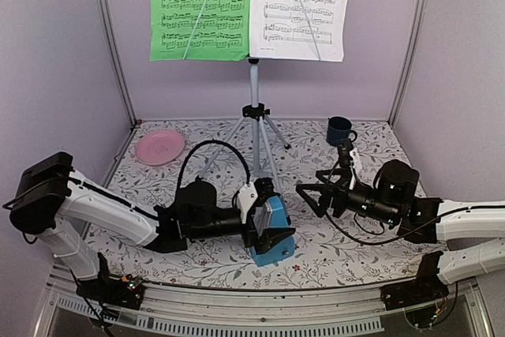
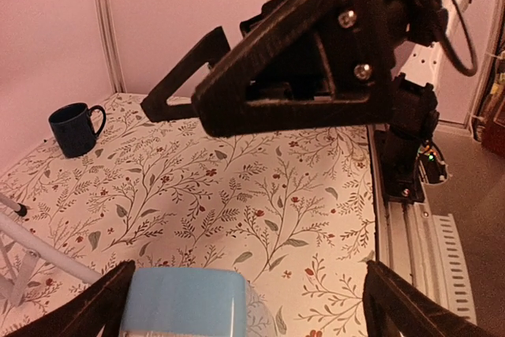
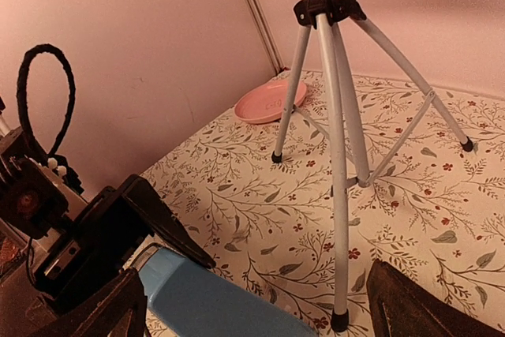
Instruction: Set up the instrument practice props
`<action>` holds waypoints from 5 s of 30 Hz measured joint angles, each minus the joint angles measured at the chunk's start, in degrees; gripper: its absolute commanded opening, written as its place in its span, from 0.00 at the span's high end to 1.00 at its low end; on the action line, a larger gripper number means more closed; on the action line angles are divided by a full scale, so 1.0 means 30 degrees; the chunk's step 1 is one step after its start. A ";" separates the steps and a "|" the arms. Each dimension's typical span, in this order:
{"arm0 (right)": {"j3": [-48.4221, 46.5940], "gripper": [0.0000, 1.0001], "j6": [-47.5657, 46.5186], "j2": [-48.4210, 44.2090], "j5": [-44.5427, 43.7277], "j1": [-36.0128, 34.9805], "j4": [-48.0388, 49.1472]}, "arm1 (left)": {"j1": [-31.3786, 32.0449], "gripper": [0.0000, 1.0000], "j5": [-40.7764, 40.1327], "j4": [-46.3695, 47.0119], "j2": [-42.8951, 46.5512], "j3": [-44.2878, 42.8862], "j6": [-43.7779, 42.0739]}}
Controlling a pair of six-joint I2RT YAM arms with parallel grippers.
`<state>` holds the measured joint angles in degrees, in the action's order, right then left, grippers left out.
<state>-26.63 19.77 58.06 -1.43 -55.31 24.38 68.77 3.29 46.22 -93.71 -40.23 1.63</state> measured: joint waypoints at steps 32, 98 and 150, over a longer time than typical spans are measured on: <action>-0.3497 0.01 0.1734 0.6317 0.5268 0.0000 -0.0219 | -0.0219 0.30 -0.2820 -0.0211 0.4116 0.3774 0.1239; -0.4554 0.01 0.2455 0.8167 0.7715 0.0066 0.0452 | -0.0109 0.73 -0.1603 0.5027 0.1872 0.4415 -0.0481; -0.2426 0.16 0.4248 1.0142 1.0907 0.3082 -0.2506 | -0.4758 0.74 -0.4364 -0.8939 1.2145 0.5034 0.3847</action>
<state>-33.91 32.51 88.49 31.29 -46.06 16.86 54.50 -9.80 19.40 -57.28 -25.12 13.17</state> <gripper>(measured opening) 0.823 0.425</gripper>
